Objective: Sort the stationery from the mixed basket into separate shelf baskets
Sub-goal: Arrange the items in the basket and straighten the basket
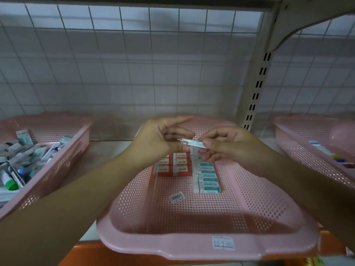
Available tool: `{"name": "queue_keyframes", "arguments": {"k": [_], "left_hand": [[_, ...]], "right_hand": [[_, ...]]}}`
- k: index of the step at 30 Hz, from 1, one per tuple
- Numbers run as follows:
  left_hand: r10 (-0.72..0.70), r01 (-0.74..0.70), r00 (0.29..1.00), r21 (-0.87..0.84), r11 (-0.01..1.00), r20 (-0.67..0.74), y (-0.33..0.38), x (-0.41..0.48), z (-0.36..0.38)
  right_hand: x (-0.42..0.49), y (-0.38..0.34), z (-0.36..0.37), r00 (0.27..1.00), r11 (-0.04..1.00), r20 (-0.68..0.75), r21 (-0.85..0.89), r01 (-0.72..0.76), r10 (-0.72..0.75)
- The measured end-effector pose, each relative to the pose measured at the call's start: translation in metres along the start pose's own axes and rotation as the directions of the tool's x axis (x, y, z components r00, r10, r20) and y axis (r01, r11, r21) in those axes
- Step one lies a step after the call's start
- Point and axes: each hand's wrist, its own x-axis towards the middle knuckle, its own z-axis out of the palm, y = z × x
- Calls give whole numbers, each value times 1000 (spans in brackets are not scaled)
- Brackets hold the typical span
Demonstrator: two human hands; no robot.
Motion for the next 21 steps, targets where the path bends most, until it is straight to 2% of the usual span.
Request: {"name": "queue_keyframes", "arguments": {"k": [4, 8, 10, 11, 13, 14, 16, 18, 21], "left_hand": [[-24, 21, 999, 124, 992, 24, -1, 3, 0], [3, -17, 999, 267, 964, 53, -1, 3, 2], [20, -35, 998, 315, 948, 53, -3, 3, 1], [21, -38, 998, 335, 941, 53, -3, 4, 1], [4, -34, 997, 398, 917, 77, -4, 3, 1], [-12, -35, 995, 445, 895, 104, -4, 3, 2], [-67, -46, 981, 554, 831, 183, -4, 3, 3], [-148, -47, 957, 638, 768, 249, -4, 2, 5], [-230, -108, 919, 766, 634, 320, -8, 2, 5]], "right_hand": [[1, 1, -2, 986, 994, -125, -21, 106, -108], [-2, 3, -2, 984, 984, -117, -126, 123, -138], [-3, 3, -2, 986, 954, -94, -280, 109, -141], [-3, 4, -2, 985, 902, -74, -417, 113, -158], [-2, 4, -1, 975, 710, -29, -690, 140, -220], [-2, 3, -1, 970, 625, -3, -765, 153, -242], [-3, 3, 0, 978, 539, 69, -826, 166, -195], [-4, 5, 1, 987, 481, 137, -863, 158, -79], [-7, 8, 2, 981, 449, 190, -881, 152, 41]]}}
